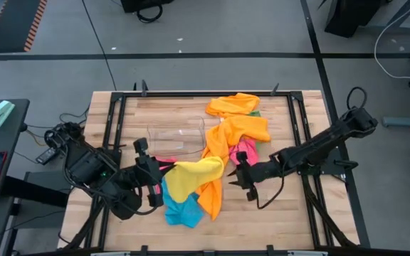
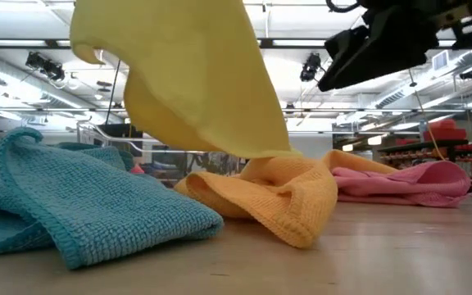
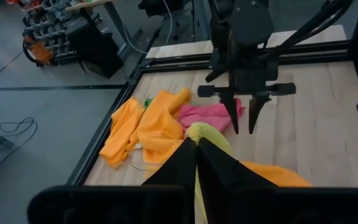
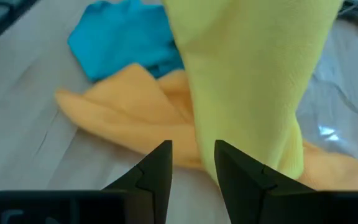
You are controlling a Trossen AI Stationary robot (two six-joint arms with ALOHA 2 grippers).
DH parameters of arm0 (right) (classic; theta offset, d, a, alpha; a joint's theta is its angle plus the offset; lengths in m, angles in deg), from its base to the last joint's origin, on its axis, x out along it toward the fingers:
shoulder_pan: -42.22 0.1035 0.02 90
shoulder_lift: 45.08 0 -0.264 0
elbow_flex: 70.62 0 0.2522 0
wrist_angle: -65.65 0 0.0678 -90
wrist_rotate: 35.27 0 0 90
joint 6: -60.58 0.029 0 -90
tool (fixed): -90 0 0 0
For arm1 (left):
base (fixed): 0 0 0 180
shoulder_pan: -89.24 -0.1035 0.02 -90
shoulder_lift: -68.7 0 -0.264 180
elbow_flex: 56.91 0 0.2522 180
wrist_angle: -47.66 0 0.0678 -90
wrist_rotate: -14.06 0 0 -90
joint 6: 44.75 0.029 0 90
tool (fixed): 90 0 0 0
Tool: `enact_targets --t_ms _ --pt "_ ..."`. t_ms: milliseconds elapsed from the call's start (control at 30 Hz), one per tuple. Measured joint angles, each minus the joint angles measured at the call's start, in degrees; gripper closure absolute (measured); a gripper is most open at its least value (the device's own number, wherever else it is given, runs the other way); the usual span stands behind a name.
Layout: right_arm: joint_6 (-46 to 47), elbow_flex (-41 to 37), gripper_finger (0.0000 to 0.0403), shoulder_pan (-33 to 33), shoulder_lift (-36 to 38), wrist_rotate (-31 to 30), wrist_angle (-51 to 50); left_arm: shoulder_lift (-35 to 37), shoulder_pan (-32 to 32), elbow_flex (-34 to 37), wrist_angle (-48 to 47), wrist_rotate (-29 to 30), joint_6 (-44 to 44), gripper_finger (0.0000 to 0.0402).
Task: Fold microfiber towels
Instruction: Fold the yellow microfiber cloth
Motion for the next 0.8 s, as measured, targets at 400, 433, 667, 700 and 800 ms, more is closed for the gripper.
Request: enact_targets --t_ms 400,433,667,700,800 --pt "-7.06 4.84 0.0274 -0.37 -16.19 -6.32 7.96 -1.56 -0.24 0.02 -6.84 -3.06 -5.74 0.0391" --pt "-7.75 6.03 0.0274 -0.39 -17.69 -6.95 7.92 -1.73 -0.24 0.02 -7.31 -3.06 -5.97 0.0391" --pt "-12.35 14.15 0.0274 -0.39 -25.44 -9.62 4.84 -2.35 -0.24 0.04 -8.93 -3.61 -6.48 0.0377" --pt "-12.66 14.87 0.0274 -0.46 -26.03 -9.67 3.85 -2.35 -0.24 0.04 -9.08 -3.61 -6.50 0.0377" --pt "-13.49 15.93 0.0274 -0.88 -27.82 -9.53 2.86 -2.41 -0.24 0.04 -9.88 -3.82 -7.59 0.0385"
